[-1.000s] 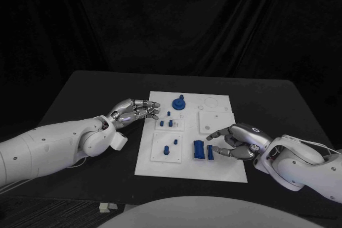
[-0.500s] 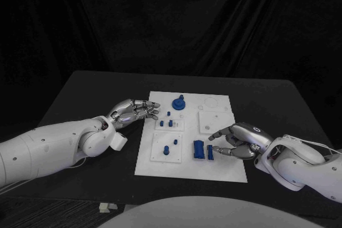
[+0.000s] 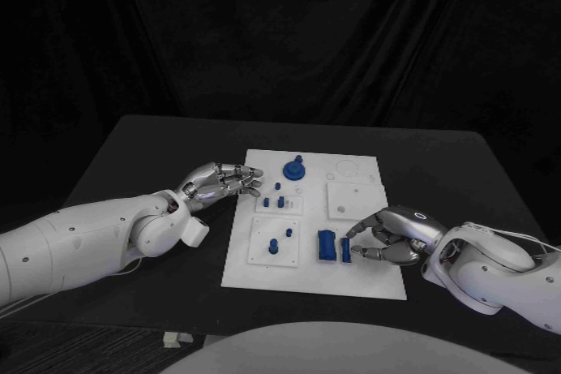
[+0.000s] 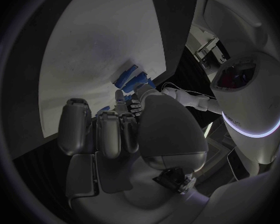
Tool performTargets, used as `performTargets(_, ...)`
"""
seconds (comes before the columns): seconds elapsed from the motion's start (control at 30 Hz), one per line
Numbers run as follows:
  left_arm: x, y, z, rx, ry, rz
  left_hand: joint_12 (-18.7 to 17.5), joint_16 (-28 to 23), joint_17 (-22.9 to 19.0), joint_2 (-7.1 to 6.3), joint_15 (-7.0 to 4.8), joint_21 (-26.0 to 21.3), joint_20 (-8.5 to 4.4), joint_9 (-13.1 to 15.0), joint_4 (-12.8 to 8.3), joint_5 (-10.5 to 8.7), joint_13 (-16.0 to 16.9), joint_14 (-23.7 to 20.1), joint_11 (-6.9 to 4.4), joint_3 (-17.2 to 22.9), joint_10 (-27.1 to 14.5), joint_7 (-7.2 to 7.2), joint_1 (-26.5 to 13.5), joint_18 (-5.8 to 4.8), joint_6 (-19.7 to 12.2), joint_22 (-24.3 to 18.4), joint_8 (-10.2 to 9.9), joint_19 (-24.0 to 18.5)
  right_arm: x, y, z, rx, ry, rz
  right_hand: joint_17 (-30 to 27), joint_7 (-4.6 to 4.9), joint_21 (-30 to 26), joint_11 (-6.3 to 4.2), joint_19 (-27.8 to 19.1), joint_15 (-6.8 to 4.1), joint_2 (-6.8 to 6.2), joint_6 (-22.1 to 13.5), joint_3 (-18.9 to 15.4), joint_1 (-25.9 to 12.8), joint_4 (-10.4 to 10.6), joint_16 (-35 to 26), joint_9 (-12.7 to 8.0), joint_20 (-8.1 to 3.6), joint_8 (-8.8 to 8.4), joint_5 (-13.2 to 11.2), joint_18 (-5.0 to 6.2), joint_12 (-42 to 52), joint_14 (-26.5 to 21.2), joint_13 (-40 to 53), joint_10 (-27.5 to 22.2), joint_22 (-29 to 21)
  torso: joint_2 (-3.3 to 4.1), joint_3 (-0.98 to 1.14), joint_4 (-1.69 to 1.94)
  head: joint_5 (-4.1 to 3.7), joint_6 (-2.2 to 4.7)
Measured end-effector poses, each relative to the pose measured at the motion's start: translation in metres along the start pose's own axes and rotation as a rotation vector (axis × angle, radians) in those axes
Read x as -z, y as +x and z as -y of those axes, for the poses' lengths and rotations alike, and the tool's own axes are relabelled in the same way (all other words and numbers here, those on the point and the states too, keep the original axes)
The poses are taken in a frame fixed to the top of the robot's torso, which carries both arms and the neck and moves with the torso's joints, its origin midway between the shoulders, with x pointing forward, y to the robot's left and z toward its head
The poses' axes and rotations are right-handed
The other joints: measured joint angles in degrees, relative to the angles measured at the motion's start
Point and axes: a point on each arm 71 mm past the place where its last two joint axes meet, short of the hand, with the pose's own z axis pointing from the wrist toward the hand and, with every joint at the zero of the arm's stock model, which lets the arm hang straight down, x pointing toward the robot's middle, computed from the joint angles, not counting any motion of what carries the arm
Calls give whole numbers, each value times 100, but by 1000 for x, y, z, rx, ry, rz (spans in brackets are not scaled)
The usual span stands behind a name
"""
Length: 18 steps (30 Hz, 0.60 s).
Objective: Assemble the parts on the task board
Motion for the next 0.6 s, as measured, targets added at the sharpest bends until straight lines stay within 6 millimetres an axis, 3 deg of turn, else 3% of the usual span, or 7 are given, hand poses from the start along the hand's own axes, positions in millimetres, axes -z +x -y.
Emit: performTargets(0.6,0,0,0,1,0,-1,0,-23,0,0,0,0,0,0,-2,0,0,0,23,66,24,21,0,0,21,5,0,0,-4,5,0,20,31,-61,0,21,0,0,-13,0,0,20,-17,0,17,0,2,13,-5,22,0,0,0,-1,0,-1,-2,-4,4,15,0)
